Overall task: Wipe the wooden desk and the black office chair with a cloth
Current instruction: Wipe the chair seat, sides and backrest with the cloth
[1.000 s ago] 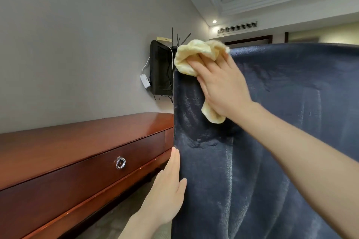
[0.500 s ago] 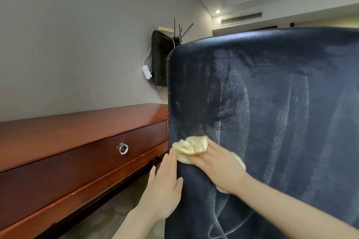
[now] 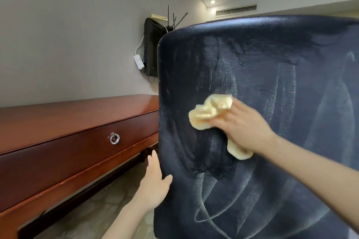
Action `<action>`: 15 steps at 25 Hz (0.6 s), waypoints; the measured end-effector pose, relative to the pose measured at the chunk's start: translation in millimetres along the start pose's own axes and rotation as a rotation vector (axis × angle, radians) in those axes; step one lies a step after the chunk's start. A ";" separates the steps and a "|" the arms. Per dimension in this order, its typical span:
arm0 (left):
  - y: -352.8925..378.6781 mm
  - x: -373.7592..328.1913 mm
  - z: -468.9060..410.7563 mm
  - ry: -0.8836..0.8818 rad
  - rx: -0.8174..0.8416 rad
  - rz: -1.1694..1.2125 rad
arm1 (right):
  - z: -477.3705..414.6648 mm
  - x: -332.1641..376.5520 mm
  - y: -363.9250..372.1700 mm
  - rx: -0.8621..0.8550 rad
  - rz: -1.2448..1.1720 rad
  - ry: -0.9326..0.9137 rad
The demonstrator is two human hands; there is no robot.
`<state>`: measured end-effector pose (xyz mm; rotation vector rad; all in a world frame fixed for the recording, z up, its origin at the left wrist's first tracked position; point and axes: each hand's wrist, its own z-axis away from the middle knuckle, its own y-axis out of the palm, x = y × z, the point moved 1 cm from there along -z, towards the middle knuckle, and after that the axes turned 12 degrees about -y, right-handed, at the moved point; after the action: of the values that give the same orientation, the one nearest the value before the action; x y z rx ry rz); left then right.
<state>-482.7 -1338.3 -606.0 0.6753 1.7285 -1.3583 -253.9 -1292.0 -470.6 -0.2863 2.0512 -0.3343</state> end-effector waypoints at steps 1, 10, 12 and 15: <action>6.1 6.1 -1.4 -0.006 0.032 0.063 | -12.8 -13.9 -8.5 -0.029 0.020 0.047; 44.5 27.8 -7.7 -0.033 0.131 0.118 | -116.6 -17.3 -14.5 -0.080 -0.021 0.259; 43.9 30.9 -7.4 -0.030 0.147 0.140 | -109.4 17.8 7.4 0.003 -0.038 0.150; 39.2 34.5 -8.6 -0.055 0.140 0.113 | -80.1 72.3 35.3 0.065 -0.106 0.015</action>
<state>-471.4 -1321.7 -655.0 0.7941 1.5397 -1.4144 -360.8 -1274.1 -504.5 -0.3541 2.0395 -0.4684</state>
